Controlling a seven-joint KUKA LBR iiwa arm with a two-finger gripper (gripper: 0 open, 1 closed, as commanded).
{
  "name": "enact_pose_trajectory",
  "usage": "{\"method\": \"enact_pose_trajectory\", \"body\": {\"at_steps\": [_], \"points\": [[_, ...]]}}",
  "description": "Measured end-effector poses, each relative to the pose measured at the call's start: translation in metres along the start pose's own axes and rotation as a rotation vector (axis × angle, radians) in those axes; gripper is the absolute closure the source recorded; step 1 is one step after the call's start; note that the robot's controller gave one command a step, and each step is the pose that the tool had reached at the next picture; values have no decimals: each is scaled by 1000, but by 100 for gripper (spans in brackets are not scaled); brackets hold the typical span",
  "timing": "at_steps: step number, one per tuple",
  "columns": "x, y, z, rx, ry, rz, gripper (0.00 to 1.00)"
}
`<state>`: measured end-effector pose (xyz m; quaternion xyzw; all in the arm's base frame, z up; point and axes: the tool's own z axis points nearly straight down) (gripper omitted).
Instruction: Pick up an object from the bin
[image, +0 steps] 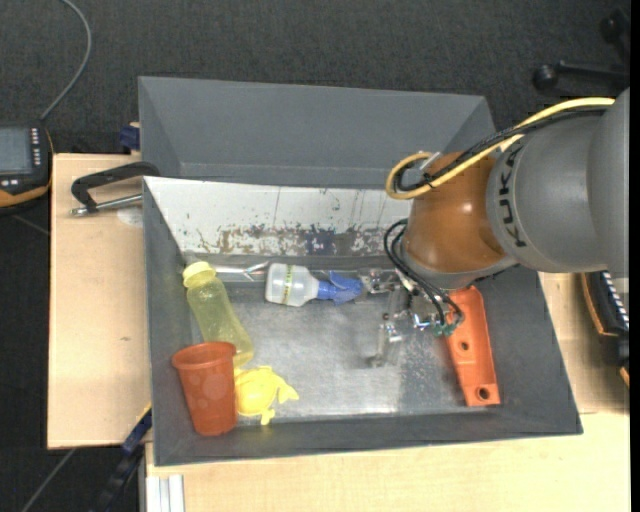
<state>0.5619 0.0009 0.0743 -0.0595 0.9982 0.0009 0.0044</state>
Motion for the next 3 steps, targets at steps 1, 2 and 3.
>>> {"method": "enact_pose_trajectory", "body": {"at_steps": [1, 2, 3], "points": [[-5, 5, 1, -1, -2, -2, 0], [11, 19, -41, -1, 3, -126, 0], [4, 27, -64, 1, -16, -130, 0]]}}
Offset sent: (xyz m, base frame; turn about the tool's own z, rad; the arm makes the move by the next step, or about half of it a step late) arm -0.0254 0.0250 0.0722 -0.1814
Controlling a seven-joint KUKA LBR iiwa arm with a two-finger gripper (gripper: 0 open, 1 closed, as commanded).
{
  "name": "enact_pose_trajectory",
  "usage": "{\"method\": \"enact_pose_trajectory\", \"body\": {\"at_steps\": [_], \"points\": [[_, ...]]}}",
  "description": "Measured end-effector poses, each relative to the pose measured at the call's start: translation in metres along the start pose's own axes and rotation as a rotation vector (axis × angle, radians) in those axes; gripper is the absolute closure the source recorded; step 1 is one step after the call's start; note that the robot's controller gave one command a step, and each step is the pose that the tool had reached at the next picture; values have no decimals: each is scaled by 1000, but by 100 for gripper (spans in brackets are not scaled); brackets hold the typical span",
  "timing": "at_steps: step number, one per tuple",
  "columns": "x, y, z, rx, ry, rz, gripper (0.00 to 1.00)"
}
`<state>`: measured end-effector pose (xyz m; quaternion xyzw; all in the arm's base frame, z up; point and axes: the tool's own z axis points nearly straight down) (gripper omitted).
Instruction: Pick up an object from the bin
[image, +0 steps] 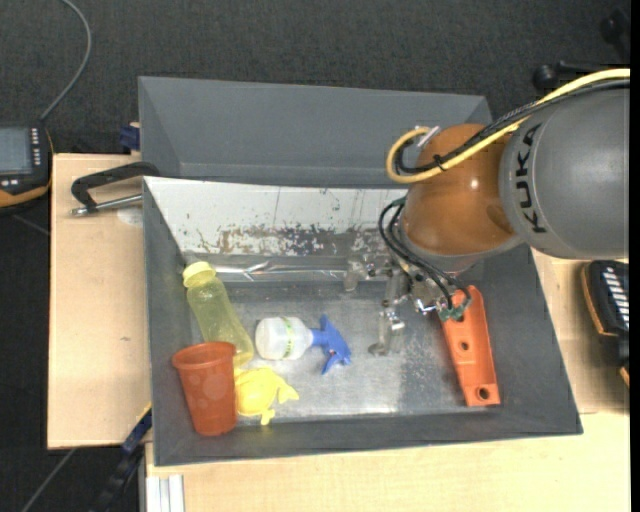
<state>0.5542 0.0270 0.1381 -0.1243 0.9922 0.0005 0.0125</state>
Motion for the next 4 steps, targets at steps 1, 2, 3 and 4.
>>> {"method": "enact_pose_trajectory", "body": {"at_steps": [1, 2, 3, 4], "points": [[-37, 40, 47, -2, 9, 40, 0], [51, 20, 66, -1, -1, -162, 100], [51, 20, 66, -1, -1, -162, 100], [31, 39, -98, 0, -12, -199, 100]]}}
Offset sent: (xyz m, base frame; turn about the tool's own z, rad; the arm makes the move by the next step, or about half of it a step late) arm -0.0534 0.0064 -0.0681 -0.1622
